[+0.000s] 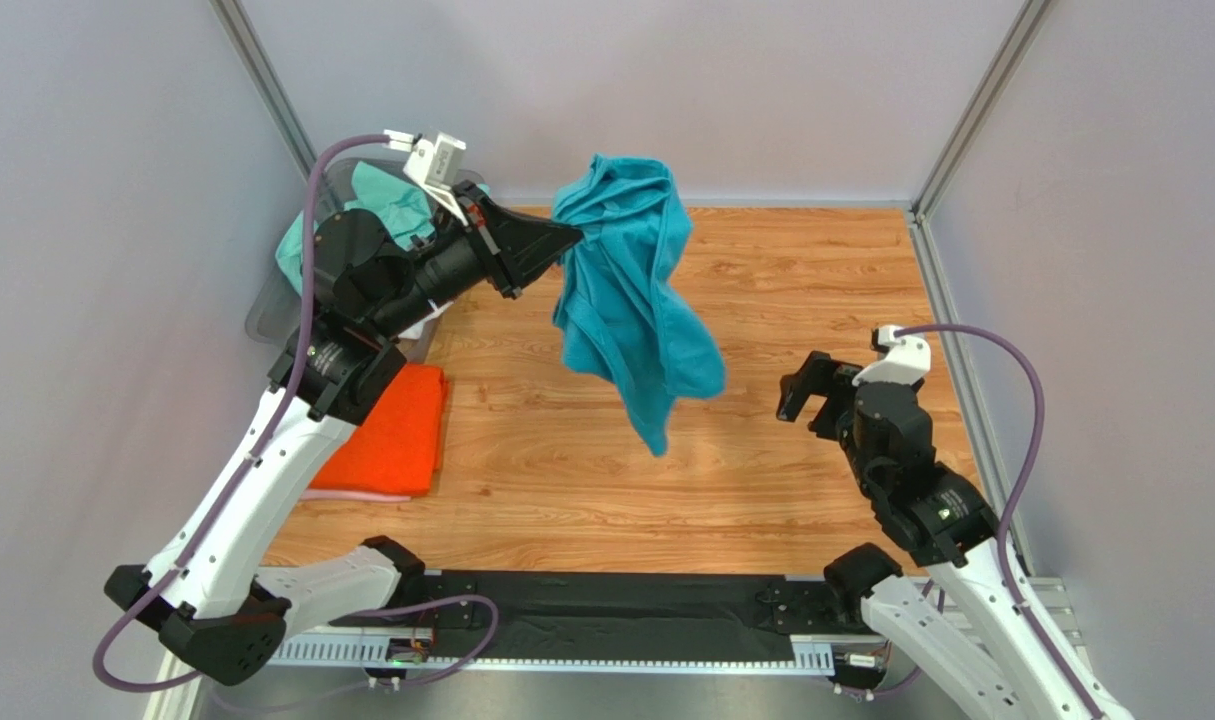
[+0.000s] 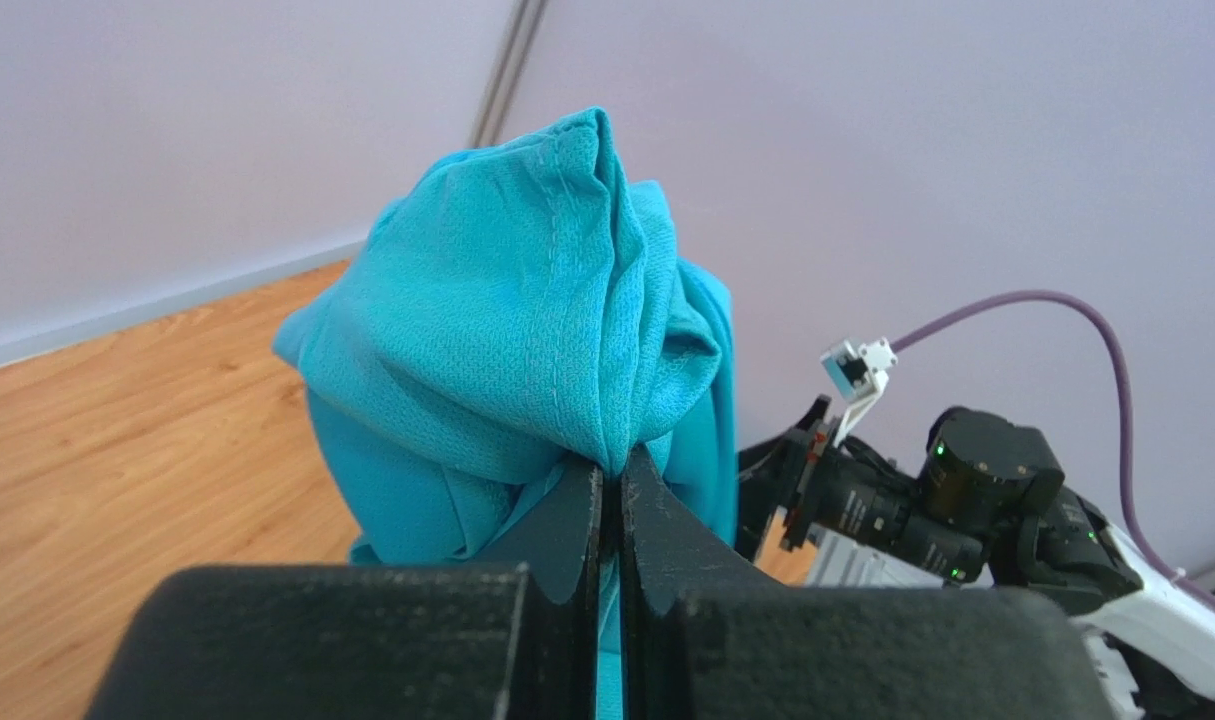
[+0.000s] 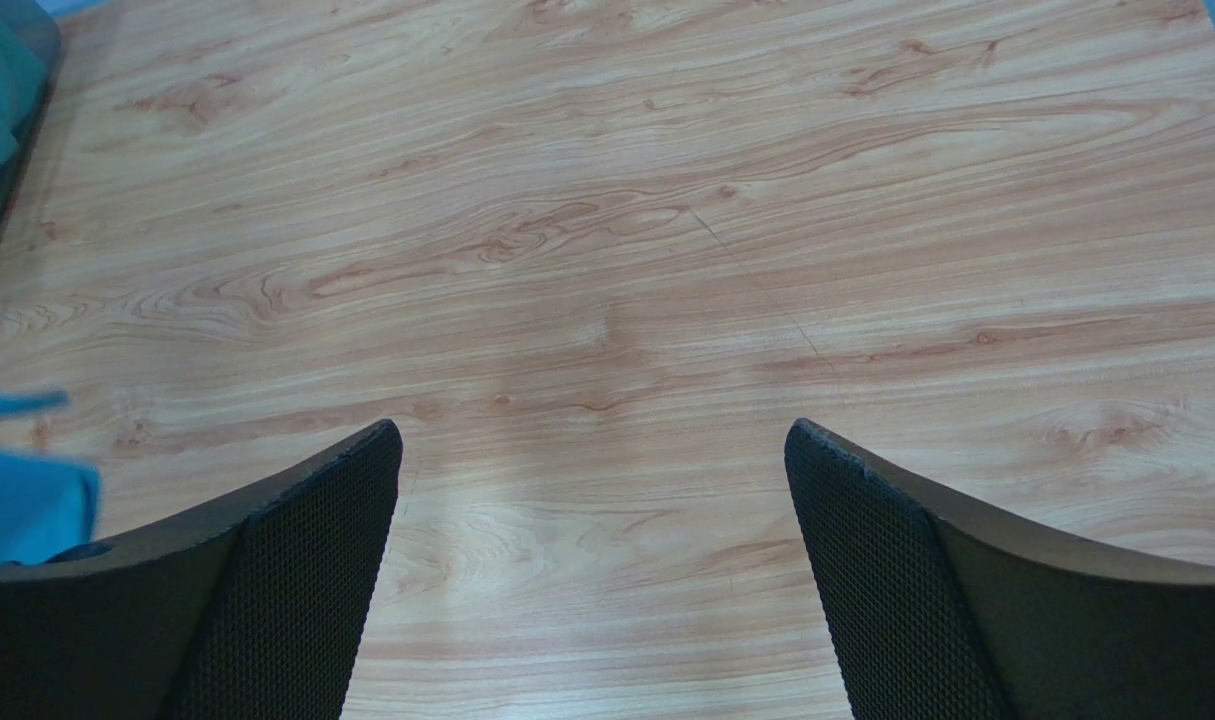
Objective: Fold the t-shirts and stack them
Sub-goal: Move the tshirt to the center of the board, then flatten the tshirt out
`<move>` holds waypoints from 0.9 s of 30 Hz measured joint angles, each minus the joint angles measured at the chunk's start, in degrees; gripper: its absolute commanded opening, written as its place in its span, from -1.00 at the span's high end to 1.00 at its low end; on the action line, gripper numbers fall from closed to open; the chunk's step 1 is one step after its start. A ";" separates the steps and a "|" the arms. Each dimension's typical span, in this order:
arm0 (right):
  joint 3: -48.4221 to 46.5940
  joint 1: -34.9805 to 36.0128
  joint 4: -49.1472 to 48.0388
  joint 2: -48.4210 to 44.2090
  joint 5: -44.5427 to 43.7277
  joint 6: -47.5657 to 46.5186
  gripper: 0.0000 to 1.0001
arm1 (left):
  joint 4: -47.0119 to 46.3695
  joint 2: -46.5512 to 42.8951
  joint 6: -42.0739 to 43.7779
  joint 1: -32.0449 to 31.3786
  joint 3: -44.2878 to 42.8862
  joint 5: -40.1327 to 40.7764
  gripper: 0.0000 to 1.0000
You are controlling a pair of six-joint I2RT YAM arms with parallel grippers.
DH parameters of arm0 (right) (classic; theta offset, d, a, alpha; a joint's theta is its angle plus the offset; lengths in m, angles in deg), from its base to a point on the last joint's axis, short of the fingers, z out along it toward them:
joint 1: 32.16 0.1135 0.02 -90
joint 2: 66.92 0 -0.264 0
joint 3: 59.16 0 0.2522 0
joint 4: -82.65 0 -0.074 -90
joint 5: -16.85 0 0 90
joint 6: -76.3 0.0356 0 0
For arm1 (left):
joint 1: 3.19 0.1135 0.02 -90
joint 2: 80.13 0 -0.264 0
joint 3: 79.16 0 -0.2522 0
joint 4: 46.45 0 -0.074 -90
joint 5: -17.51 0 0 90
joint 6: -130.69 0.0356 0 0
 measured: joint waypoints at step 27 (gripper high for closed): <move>5.51 8.22 -5.38 19.04 15.15 5.44 -1.00 | 26.23 -2.49 -9.68 -3.15 35.41 37.64 -0.99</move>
